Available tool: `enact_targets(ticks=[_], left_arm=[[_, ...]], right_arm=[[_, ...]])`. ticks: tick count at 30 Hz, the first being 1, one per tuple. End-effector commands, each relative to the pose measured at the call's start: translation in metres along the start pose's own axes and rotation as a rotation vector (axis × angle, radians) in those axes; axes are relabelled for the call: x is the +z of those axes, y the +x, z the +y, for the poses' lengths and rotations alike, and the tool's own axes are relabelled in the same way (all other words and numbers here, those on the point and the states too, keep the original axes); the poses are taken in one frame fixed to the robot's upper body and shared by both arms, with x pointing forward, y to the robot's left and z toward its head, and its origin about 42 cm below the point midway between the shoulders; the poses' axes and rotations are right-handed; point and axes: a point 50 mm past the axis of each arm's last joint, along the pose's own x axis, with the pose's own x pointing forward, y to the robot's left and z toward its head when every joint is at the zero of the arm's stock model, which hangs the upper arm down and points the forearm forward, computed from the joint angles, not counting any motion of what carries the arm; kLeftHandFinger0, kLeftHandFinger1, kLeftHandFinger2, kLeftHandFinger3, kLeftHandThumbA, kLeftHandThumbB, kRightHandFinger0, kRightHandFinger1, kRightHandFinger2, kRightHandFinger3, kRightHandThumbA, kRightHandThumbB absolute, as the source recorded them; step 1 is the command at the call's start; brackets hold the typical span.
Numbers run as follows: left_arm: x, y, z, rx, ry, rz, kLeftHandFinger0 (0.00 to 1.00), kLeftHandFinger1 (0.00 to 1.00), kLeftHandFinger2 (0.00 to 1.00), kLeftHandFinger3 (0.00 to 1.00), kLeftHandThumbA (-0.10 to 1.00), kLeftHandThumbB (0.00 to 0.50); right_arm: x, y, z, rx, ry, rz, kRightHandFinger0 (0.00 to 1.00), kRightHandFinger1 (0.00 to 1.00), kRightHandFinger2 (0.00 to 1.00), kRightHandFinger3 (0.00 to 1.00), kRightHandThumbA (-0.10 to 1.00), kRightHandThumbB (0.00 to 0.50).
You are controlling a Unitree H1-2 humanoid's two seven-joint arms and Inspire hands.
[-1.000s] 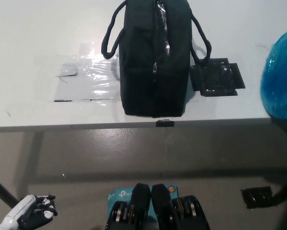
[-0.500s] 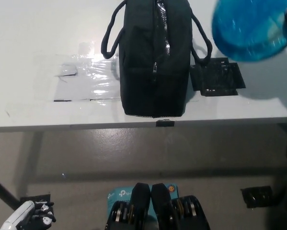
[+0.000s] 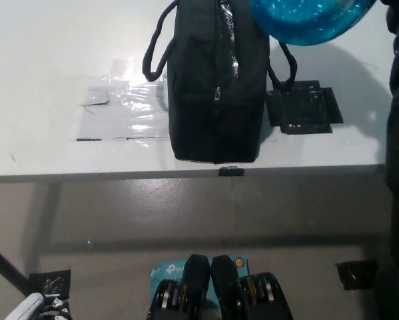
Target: The robot uses its right hand to pick up a stack of plates kept in the middle of the desk and put it inside a bag kept next to it
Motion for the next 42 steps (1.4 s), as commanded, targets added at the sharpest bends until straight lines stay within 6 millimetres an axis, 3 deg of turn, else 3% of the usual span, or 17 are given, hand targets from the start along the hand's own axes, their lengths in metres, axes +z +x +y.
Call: enact_targets(ticks=[1, 7, 12, 15, 17, 18, 19, 21, 24, 25, 27, 29, 30, 32, 35, 38, 42], left_arm=[[0.006, -0.005, 0.007, 0.005, 0.052, -0.038, 0.91, 0.90, 0.92, 0.97, -0.10, 0.230], [0.006, -0.005, 0.007, 0.007, 0.044, -0.035, 0.91, 0.89, 0.90, 0.96, -0.10, 0.225], [0.008, -0.004, 0.004, 0.000, 0.051, -0.039, 0.91, 0.89, 0.90, 0.96, -0.10, 0.222], [0.007, -0.004, 0.005, -0.002, 0.059, -0.038, 0.89, 0.88, 0.89, 0.96, -0.10, 0.219], [0.008, -0.005, 0.004, 0.002, 0.053, -0.033, 0.90, 0.88, 0.89, 0.96, -0.10, 0.229], [0.009, -0.005, 0.004, 0.004, 0.054, -0.030, 0.91, 0.90, 0.90, 0.96, -0.10, 0.228], [0.009, -0.005, 0.004, 0.004, 0.055, -0.030, 0.91, 0.90, 0.91, 0.96, -0.10, 0.229], [0.012, 0.000, 0.003, 0.009, 0.035, -0.044, 0.92, 0.91, 0.92, 0.96, -0.10, 0.219], [0.011, 0.000, 0.004, 0.004, 0.033, -0.047, 0.93, 0.90, 0.91, 0.96, -0.10, 0.220], [0.011, 0.000, 0.004, 0.003, 0.034, -0.047, 0.93, 0.90, 0.90, 0.95, -0.10, 0.229], [0.012, 0.000, 0.003, 0.003, 0.030, -0.044, 0.93, 0.89, 0.89, 0.94, -0.10, 0.229], [0.013, 0.000, 0.003, 0.005, 0.034, -0.046, 0.91, 0.88, 0.89, 0.93, -0.10, 0.230], [0.013, 0.000, 0.003, 0.007, 0.038, -0.048, 0.90, 0.88, 0.88, 0.92, -0.10, 0.236], [0.014, 0.000, 0.003, 0.006, 0.039, -0.050, 0.92, 0.89, 0.89, 0.91, -0.10, 0.237], [0.015, 0.003, 0.003, 0.001, 0.039, -0.049, 0.93, 0.90, 0.89, 0.92, -0.10, 0.235], [0.012, 0.000, 0.002, -0.001, 0.030, -0.049, 0.92, 0.89, 0.89, 0.91, -0.10, 0.240], [0.012, 0.002, 0.002, -0.002, 0.033, -0.031, 0.94, 0.91, 0.90, 0.93, -0.10, 0.246]], right_arm=[[0.050, 0.017, 0.015, 0.029, -0.059, -0.124, 0.00, 0.00, 0.15, 0.00, -0.10, 0.283], [0.037, 0.019, 0.044, 0.077, -0.139, -0.079, 0.00, 0.00, 0.14, 0.00, -0.10, 0.363], [0.023, 0.025, 0.068, 0.077, -0.259, -0.034, 0.00, 0.01, 0.07, 0.00, -0.10, 0.324], [0.015, 0.031, 0.080, 0.068, -0.320, -0.005, 0.00, 0.00, 0.04, 0.00, -0.10, 0.371], [0.011, 0.034, 0.087, 0.060, -0.352, 0.006, 0.00, 0.00, 0.16, 0.02, -0.10, 0.413], [0.007, 0.036, 0.092, 0.058, -0.386, 0.019, 0.00, 0.02, 0.30, 0.11, -0.10, 0.392], [0.007, 0.037, 0.093, 0.057, -0.390, 0.020, 0.00, 0.04, 0.37, 0.17, -0.10, 0.383], [0.000, 0.047, 0.103, 0.043, -0.473, 0.052, 0.00, 0.05, 0.40, 0.27, -0.10, 0.337], [-0.006, 0.049, 0.105, 0.043, -0.528, 0.062, 0.00, 0.00, 0.37, 0.21, -0.10, 0.328], [-0.009, 0.050, 0.106, 0.035, -0.545, 0.068, 0.00, 0.01, 0.41, 0.35, -0.10, 0.275], [-0.012, 0.053, 0.108, 0.019, -0.577, 0.081, 0.00, 0.05, 0.46, 0.30, -0.10, 0.171], [-0.013, 0.056, 0.109, 0.017, -0.594, 0.086, 0.00, 0.05, 0.45, 0.14, -0.10, 0.151], [-0.012, 0.058, 0.110, 0.014, -0.615, 0.085, 0.00, 0.04, 0.42, 0.08, -0.10, 0.175], [-0.009, 0.064, 0.116, 0.008, -0.677, 0.080, 0.00, 0.02, 0.40, 0.21, -0.10, 0.188], [-0.005, 0.069, 0.121, 0.008, -0.709, 0.078, 0.00, 0.03, 0.40, 0.36, -0.10, 0.132], [-0.005, 0.073, 0.134, 0.047, -0.720, 0.114, 0.00, 0.01, 0.35, 0.34, -0.10, 0.063], [-0.005, 0.076, 0.152, 0.061, -0.668, 0.183, 0.00, 0.02, 0.35, 0.37, -0.10, 0.062]])
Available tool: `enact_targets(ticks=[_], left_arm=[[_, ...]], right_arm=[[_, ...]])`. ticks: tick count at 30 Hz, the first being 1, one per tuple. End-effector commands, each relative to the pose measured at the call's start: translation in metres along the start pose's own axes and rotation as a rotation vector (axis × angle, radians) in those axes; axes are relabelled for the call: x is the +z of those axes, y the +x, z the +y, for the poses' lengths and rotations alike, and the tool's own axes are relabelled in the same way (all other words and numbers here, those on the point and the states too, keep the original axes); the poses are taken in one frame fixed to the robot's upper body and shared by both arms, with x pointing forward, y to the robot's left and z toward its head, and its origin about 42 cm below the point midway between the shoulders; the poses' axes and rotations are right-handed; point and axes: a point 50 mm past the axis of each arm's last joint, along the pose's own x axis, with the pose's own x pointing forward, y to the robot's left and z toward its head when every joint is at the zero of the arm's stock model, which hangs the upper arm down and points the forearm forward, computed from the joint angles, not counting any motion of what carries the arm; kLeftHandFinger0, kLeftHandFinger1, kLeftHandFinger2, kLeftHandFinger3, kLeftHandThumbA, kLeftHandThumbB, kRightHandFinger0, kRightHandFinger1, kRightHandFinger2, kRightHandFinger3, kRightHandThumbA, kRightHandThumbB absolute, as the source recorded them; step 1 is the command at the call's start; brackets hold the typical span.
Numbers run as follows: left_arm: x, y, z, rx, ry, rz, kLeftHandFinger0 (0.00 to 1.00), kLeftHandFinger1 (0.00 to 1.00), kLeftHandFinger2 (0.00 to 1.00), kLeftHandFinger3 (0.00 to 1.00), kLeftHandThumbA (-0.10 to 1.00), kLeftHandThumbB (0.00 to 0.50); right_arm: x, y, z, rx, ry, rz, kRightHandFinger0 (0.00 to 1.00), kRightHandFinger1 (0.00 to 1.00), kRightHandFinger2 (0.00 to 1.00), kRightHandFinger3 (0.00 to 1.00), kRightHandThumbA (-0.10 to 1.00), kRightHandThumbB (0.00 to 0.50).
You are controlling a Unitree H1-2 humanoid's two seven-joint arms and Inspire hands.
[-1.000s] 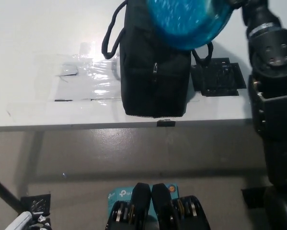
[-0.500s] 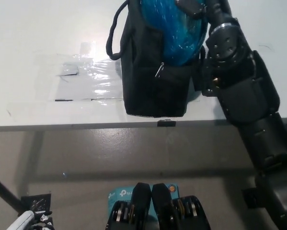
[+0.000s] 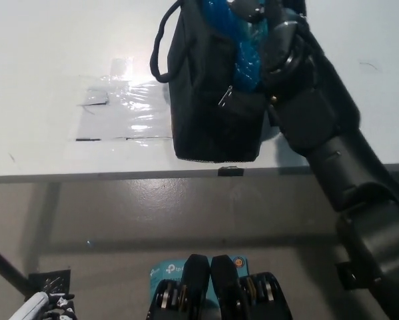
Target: The robot uses its right hand to pick up a stack of plates kept in the middle of the desk and put it inside a bag kept next to it
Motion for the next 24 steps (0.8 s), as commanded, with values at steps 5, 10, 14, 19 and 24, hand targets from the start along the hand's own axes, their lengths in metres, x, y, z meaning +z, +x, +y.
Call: enact_targets(ticks=[5, 10, 14, 19, 24], left_arm=[[0.006, -0.001, 0.000, -0.006, 0.024, -0.024, 0.91, 0.90, 0.91, 0.96, -0.10, 0.237], [0.007, 0.001, 0.000, -0.004, 0.020, -0.037, 0.90, 0.90, 0.90, 0.96, -0.10, 0.243], [0.007, 0.000, -0.003, -0.010, 0.023, -0.037, 0.88, 0.88, 0.88, 0.95, -0.10, 0.236], [0.008, -0.001, -0.003, -0.024, 0.032, -0.034, 0.86, 0.87, 0.89, 0.95, -0.10, 0.196], [0.009, 0.001, -0.003, -0.026, 0.032, -0.046, 0.85, 0.87, 0.88, 0.94, -0.10, 0.189]], right_arm=[[0.060, 0.002, -0.006, -0.057, 0.010, -0.044, 0.00, 0.00, 0.21, 0.08, -0.10, 0.019], [0.055, -0.008, 0.013, -0.039, 0.067, -0.018, 0.00, 0.17, 0.52, 0.22, -0.10, 0.000], [0.039, -0.010, 0.029, -0.004, 0.078, 0.042, 0.05, 0.32, 0.62, 0.61, -0.10, 0.003], [0.007, -0.014, 0.050, -0.002, -0.030, 0.097, 0.00, 0.08, 0.39, 0.27, -0.10, 0.019], [-0.021, -0.022, 0.063, -0.032, -0.371, 0.004, 0.00, 0.00, 0.34, 0.38, -0.10, 0.011]])
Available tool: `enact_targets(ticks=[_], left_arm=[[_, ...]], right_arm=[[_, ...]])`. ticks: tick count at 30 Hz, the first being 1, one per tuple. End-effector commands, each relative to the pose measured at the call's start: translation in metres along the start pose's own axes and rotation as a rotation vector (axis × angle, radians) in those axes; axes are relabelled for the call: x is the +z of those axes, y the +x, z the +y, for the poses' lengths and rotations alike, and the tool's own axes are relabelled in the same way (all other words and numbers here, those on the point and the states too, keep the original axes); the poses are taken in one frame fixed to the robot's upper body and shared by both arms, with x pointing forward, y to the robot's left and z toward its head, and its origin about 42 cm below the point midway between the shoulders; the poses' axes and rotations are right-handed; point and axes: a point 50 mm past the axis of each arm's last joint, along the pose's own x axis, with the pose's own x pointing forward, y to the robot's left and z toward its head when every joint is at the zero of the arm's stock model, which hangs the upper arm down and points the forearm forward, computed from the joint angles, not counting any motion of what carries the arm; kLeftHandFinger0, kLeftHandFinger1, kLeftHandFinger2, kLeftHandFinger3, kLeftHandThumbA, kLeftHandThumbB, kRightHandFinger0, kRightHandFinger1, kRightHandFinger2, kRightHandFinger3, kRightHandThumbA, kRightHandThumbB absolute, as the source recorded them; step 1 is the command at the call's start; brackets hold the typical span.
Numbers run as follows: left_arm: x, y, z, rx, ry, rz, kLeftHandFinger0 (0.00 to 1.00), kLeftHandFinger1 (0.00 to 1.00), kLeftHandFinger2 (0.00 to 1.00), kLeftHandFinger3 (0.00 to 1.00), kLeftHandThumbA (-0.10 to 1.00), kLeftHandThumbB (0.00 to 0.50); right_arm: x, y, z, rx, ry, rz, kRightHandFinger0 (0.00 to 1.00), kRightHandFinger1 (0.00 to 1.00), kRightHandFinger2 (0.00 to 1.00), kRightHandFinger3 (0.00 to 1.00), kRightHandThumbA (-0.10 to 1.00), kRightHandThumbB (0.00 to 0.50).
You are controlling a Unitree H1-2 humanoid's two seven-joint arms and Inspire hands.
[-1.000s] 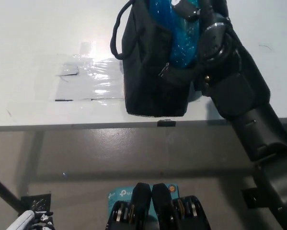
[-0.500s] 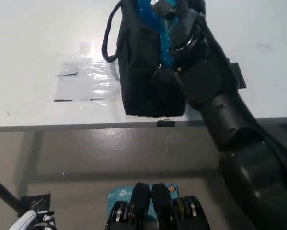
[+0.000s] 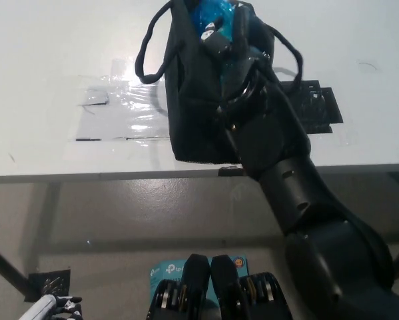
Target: The robot uses its right hand to pick up a stack of plates kept in the middle of the desk and put it inside a bag kept next to it
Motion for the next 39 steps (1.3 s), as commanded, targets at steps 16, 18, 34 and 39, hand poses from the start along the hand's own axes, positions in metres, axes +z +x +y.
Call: enact_targets(ticks=[16, 18, 34, 39], left_arm=[[0.002, -0.003, 0.003, -0.014, 0.042, -0.011, 0.89, 0.90, 0.91, 0.95, -0.10, 0.189], [0.002, -0.003, 0.003, -0.016, 0.034, -0.019, 0.89, 0.91, 0.91, 0.94, -0.10, 0.193], [0.001, -0.002, 0.000, -0.011, 0.005, -0.003, 0.80, 0.82, 0.86, 0.90, -0.10, 0.144], [0.000, -0.002, 0.000, -0.010, 0.011, -0.012, 0.81, 0.83, 0.85, 0.86, -0.10, 0.118]], right_arm=[[-0.002, -0.003, -0.004, -0.052, -0.501, -0.162, 1.00, 1.00, 1.00, 1.00, 0.90, 0.500], [0.012, -0.002, -0.012, -0.051, -0.502, -0.166, 1.00, 1.00, 1.00, 1.00, 1.00, 0.500], [0.093, 0.009, -0.118, -0.115, -0.205, -0.138, 1.00, 1.00, 1.00, 1.00, 1.00, 0.500], [0.103, 0.009, -0.178, -0.185, -0.070, -0.159, 1.00, 1.00, 1.00, 1.00, 1.00, 0.500]])
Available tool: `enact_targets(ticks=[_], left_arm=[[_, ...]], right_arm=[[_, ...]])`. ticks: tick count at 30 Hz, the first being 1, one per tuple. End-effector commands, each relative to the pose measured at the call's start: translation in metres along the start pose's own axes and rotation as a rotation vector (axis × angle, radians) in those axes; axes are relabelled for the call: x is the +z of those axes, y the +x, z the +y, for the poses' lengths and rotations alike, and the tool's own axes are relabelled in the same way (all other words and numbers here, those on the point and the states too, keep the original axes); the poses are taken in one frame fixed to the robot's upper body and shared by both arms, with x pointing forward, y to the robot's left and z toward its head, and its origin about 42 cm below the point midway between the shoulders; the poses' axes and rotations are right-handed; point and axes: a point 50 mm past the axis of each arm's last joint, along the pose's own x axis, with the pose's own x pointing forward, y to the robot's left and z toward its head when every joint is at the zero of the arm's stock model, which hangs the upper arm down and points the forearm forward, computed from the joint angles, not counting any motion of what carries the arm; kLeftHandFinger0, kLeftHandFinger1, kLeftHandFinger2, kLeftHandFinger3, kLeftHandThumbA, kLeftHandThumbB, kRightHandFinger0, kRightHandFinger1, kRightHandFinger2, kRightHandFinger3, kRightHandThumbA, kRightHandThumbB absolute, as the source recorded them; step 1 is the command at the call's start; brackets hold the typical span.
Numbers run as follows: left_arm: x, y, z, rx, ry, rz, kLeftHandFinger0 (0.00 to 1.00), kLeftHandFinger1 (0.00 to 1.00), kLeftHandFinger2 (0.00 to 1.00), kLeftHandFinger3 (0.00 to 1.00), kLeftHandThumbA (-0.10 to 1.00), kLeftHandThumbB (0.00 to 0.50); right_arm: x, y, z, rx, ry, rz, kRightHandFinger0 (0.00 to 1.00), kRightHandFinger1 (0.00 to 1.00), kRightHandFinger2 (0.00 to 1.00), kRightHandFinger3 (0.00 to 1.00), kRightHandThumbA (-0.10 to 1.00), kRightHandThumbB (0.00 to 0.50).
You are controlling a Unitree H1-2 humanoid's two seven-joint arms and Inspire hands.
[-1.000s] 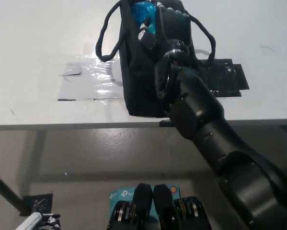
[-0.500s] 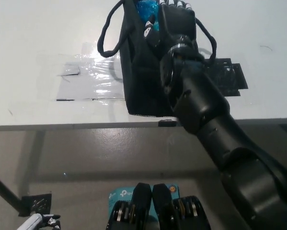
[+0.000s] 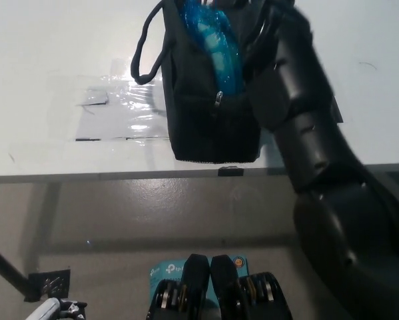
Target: The robot uses its right hand to pick up a stack of plates kept in the middle of the desk and put it inside a bag kept next to it
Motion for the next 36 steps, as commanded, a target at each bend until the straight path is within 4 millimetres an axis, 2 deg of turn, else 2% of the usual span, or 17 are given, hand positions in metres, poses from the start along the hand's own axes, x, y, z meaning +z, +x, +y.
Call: enact_targets(ticks=[1, 3, 7, 9, 10, 13, 14, 18, 20, 22, 26, 27, 28, 29, 31, 33, 36], left_arm=[[0.001, -0.003, 0.007, 0.006, 0.020, -0.014, 0.81, 0.83, 0.85, 0.85, -0.10, 0.111], [0.003, -0.004, 0.006, 0.010, 0.023, -0.009, 0.80, 0.83, 0.86, 0.84, -0.10, 0.114], [-0.002, -0.006, 0.005, -0.004, 0.045, 0.002, 0.81, 0.84, 0.88, 0.87, -0.10, 0.127], [-0.003, -0.006, 0.007, -0.013, 0.052, 0.002, 0.79, 0.82, 0.87, 0.88, -0.10, 0.150], [-0.003, -0.006, 0.006, -0.014, 0.052, 0.001, 0.79, 0.82, 0.87, 0.88, -0.10, 0.150], [-0.003, -0.005, 0.003, -0.020, 0.059, 0.001, 0.78, 0.81, 0.86, 0.88, -0.10, 0.169], [-0.003, -0.005, 0.003, -0.017, 0.059, 0.004, 0.78, 0.82, 0.86, 0.88, -0.10, 0.180], [-0.001, -0.005, 0.008, -0.014, 0.082, -0.012, 0.80, 0.84, 0.86, 0.87, -0.10, 0.180], [0.000, -0.004, 0.008, -0.011, 0.077, -0.019, 0.82, 0.86, 0.88, 0.87, -0.10, 0.200], [-0.001, -0.004, 0.008, -0.011, 0.073, -0.013, 0.83, 0.87, 0.88, 0.87, -0.10, 0.195], [-0.004, -0.005, 0.007, -0.004, 0.044, -0.013, 0.85, 0.86, 0.88, 0.88, -0.10, 0.189], [-0.005, -0.005, 0.008, 0.003, 0.036, -0.014, 0.84, 0.86, 0.88, 0.88, -0.10, 0.185], [-0.004, -0.006, 0.008, 0.003, 0.051, -0.016, 0.85, 0.87, 0.89, 0.89, -0.10, 0.180], [-0.004, -0.006, 0.008, 0.003, 0.052, -0.016, 0.85, 0.87, 0.89, 0.89, -0.10, 0.181], [-0.003, -0.006, 0.007, 0.009, 0.047, -0.014, 0.85, 0.88, 0.88, 0.88, -0.10, 0.179], [-0.002, -0.006, 0.011, 0.012, 0.038, -0.019, 0.84, 0.86, 0.88, 0.87, -0.10, 0.175], [-0.002, -0.006, 0.011, 0.012, 0.032, -0.021, 0.84, 0.86, 0.87, 0.88, -0.10, 0.181]], right_arm=[[0.027, -0.005, -0.088, -0.160, 0.050, -0.077, 1.00, 1.00, 1.00, 1.00, 1.00, 0.500], [0.018, -0.009, -0.095, -0.177, 0.082, -0.085, 1.00, 1.00, 1.00, 1.00, 1.00, 0.500], [-0.022, -0.032, -0.095, -0.205, 0.113, -0.126, 1.00, 1.00, 1.00, 1.00, 1.00, 0.492], [-0.057, -0.068, -0.080, -0.215, 0.118, -0.208, 1.00, 1.00, 1.00, 1.00, 1.00, 0.397], [-0.061, -0.072, -0.078, -0.214, 0.124, -0.218, 1.00, 1.00, 1.00, 1.00, 1.00, 0.395], [-0.099, -0.114, -0.058, -0.171, 0.193, -0.283, 1.00, 1.00, 1.00, 1.00, 1.00, 0.356], [-0.119, -0.133, -0.048, -0.140, 0.218, -0.312, 1.00, 1.00, 1.00, 1.00, 1.00, 0.313], [-0.170, -0.176, -0.019, -0.078, 0.274, -0.355, 1.00, 1.00, 1.00, 1.00, 1.00, 0.266], [-0.215, -0.207, -0.002, -0.051, 0.316, -0.329, 1.00, 1.00, 1.00, 1.00, 1.00, 0.240], [-0.226, -0.215, 0.003, -0.046, 0.332, -0.320, 1.00, 1.00, 1.00, 1.00, 1.00, 0.244], [-0.268, -0.246, 0.022, -0.046, 0.370, -0.295, 1.00, 1.00, 1.00, 1.00, 0.99, 0.180], [-0.276, -0.252, 0.028, -0.048, 0.373, -0.297, 1.00, 1.00, 1.00, 1.00, 0.88, 0.143], [-0.295, -0.267, 0.036, -0.066, 0.346, -0.279, 1.00, 1.00, 1.00, 1.00, 0.63, 0.119], [-0.297, -0.270, 0.037, -0.068, 0.344, -0.280, 1.00, 1.00, 1.00, 1.00, 0.60, 0.122], [-0.313, -0.287, 0.050, -0.086, 0.343, -0.269, 1.00, 1.00, 1.00, 1.00, 0.36, 0.096], [-0.320, -0.295, 0.060, -0.095, 0.340, -0.273, 1.00, 1.00, 1.00, 1.00, 0.32, 0.087], [-0.335, -0.312, 0.076, -0.092, 0.333, -0.234, 1.00, 1.00, 1.00, 1.00, 0.40, 0.060]])
